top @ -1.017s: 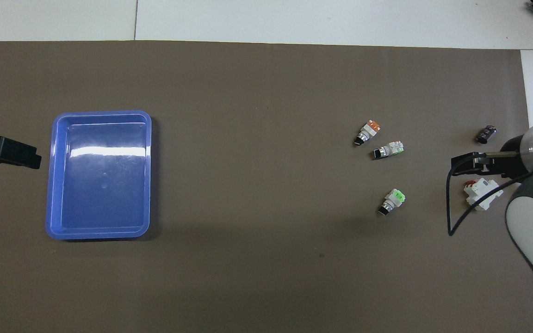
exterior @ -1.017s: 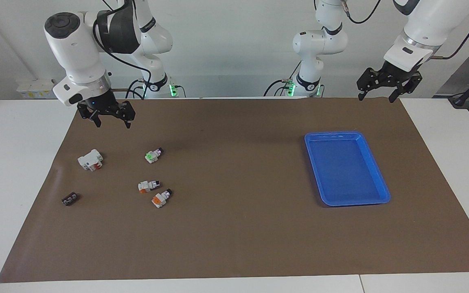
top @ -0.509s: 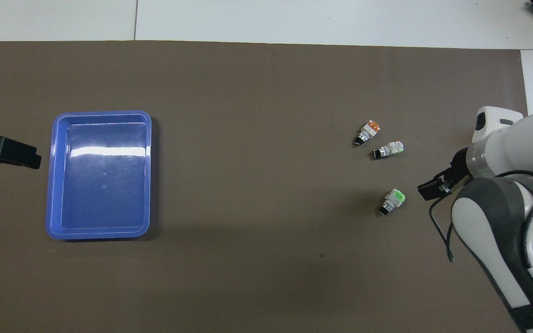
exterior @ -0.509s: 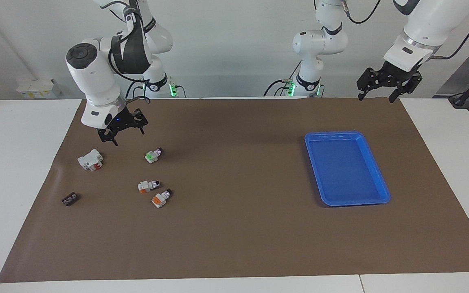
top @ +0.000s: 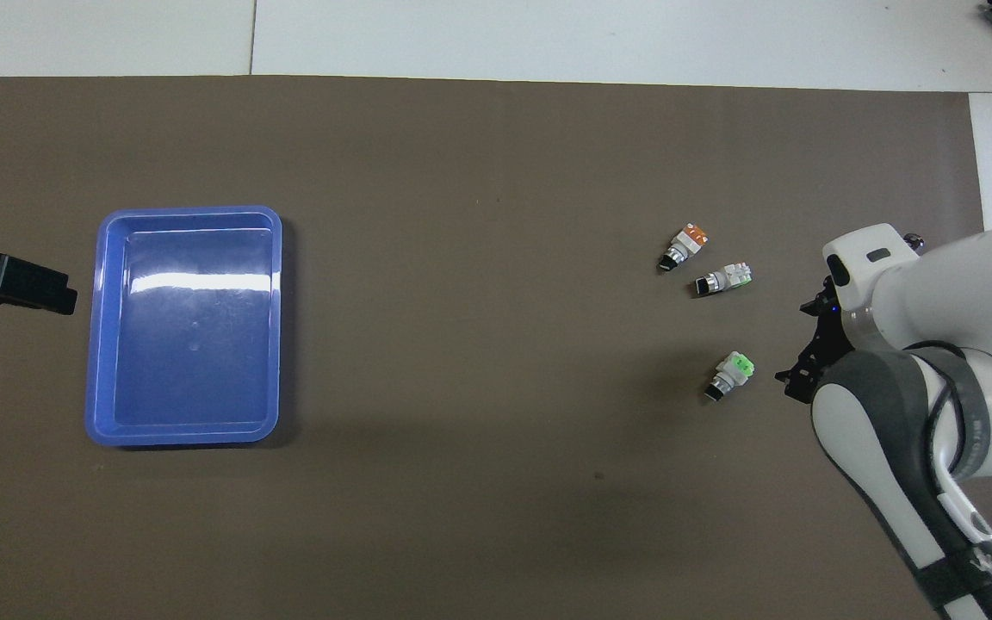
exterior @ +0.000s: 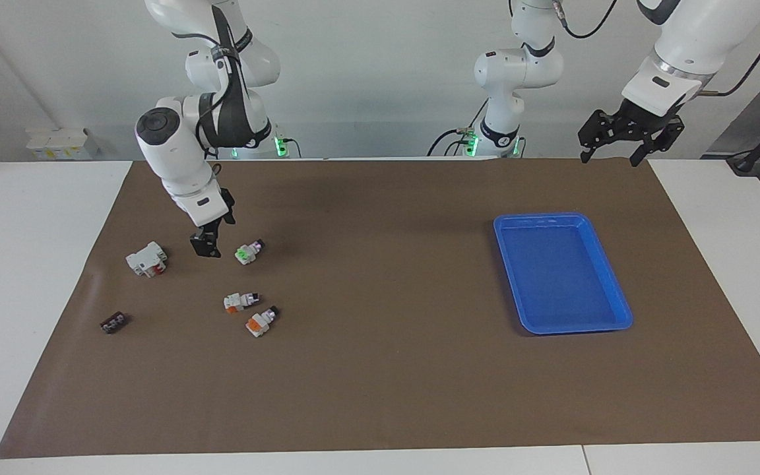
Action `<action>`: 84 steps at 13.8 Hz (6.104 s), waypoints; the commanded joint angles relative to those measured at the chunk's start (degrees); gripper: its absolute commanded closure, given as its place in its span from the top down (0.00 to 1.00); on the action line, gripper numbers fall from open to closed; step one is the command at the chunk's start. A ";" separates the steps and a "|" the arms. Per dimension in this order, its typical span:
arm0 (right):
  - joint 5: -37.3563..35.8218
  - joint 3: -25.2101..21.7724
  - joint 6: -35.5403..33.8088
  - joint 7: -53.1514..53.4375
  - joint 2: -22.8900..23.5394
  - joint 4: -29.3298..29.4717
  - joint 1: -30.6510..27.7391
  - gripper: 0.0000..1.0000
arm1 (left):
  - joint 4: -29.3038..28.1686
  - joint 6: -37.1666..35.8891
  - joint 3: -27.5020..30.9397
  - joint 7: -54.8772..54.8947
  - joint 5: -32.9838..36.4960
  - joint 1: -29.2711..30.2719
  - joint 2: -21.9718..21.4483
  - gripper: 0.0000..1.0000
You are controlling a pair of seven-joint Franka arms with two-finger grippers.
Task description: Turn and place switch with both arms
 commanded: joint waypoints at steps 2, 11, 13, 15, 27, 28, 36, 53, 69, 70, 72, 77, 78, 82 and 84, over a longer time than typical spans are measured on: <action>0.71 0.15 7.37 -16.45 0.60 -4.62 0.73 0.99 | -1.36 -0.26 0.06 0.27 -0.53 0.28 -1.38 1.00; 0.71 0.15 15.73 -23.24 0.68 -10.52 3.20 0.99 | -1.36 -0.26 0.06 0.27 -0.44 0.28 -1.38 1.00; 0.71 0.15 17.13 -23.59 1.21 -11.31 3.20 0.99 | -1.36 -0.26 0.06 0.27 -0.53 0.28 -1.38 1.00; 0.71 0.06 17.67 -23.50 1.39 -11.93 3.29 0.99 | -1.45 -0.87 0.06 0.27 -0.53 0.28 -1.47 1.00; 0.62 -0.02 13.21 -21.13 0.42 -13.34 2.93 0.00 | -0.30 -0.79 0.06 -0.17 -0.88 -0.68 -1.73 1.00; 0.62 0.06 12.06 -21.39 0.51 -12.21 3.20 0.00 | -0.04 -0.70 0.06 -0.17 -0.88 -0.86 -1.56 1.00; 22.21 1.82 5.10 -17.55 1.83 0.71 10.22 0.00 | 0.05 2.01 -0.11 -11.05 -10.36 -2.61 -1.64 1.00; 26.20 2.08 11.24 26.31 3.41 18.21 33.25 0.00 | -38.61 31.98 -6.16 -19.07 -46.84 -4.11 -17.64 0.89; 25.76 2.96 15.21 31.16 4.02 19.27 35.28 0.00 | -40.64 39.55 -6.62 -21.79 -52.20 -7.27 -16.33 0.47; 25.76 2.96 15.21 31.16 4.02 19.36 35.28 0.00 | -40.65 39.81 -6.62 -21.79 -52.82 -7.19 -16.06 0.47; 25.58 2.96 15.21 31.16 4.02 19.36 35.28 0.00 | -40.56 39.73 -6.62 -22.32 -53.87 -7.01 -15.97 0.45; 25.58 3.05 15.21 31.16 4.02 19.36 35.28 0.00 | -39.85 40.78 -6.79 -24.78 -54.23 -7.27 -15.62 0.03; 25.58 3.05 15.21 31.25 4.02 19.27 35.28 0.00 | -39.94 41.48 -7.05 -24.96 -54.23 -7.27 -15.62 0.00; 25.58 3.14 15.21 31.25 4.02 19.27 35.28 0.00 | -40.21 41.84 -7.14 -25.22 -54.32 -7.19 -15.62 0.08; 25.58 3.14 15.21 31.25 4.02 19.36 35.28 0.00 | -40.38 41.93 -7.14 -25.83 -54.32 -7.27 -15.71 0.12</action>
